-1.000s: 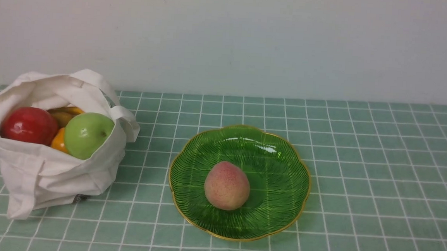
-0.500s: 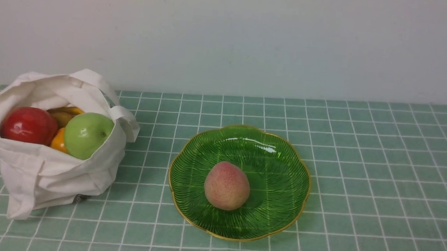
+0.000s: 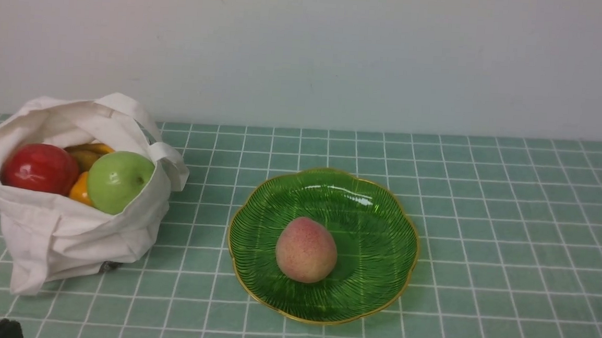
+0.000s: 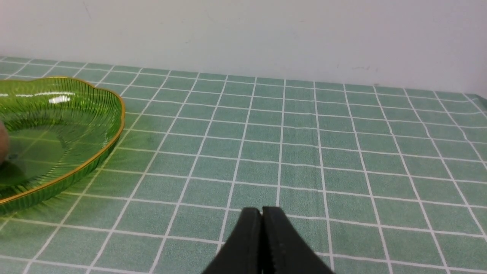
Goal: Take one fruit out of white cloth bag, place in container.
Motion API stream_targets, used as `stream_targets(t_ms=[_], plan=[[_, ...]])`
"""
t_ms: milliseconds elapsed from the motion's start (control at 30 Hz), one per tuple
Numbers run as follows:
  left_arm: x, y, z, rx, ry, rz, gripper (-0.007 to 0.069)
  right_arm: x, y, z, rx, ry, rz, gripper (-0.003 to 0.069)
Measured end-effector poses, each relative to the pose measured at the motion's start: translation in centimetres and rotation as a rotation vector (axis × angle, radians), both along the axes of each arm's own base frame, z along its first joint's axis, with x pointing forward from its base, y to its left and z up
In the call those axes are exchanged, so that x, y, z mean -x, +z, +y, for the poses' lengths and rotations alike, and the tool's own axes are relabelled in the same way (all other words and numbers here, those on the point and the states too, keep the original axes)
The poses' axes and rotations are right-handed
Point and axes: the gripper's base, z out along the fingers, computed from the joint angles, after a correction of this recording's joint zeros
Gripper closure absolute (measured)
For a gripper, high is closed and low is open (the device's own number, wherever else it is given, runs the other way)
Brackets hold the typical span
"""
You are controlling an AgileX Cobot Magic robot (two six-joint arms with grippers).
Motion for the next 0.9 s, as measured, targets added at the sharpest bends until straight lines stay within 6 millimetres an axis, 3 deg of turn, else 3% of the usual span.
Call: stream_targets(t_ms=[133, 900], plan=[[-0.4, -2.5, 0.5, 0.008, 0.126, 0.062, 0.0632, 0.0, 0.0, 0.0, 0.000, 0.000, 0.000, 0.0674], [-0.4, -2.6, 1.0, -0.081, 0.168, 0.053, 0.0632, 0.0, 0.0, 0.0, 0.000, 0.000, 0.000, 0.0674]])
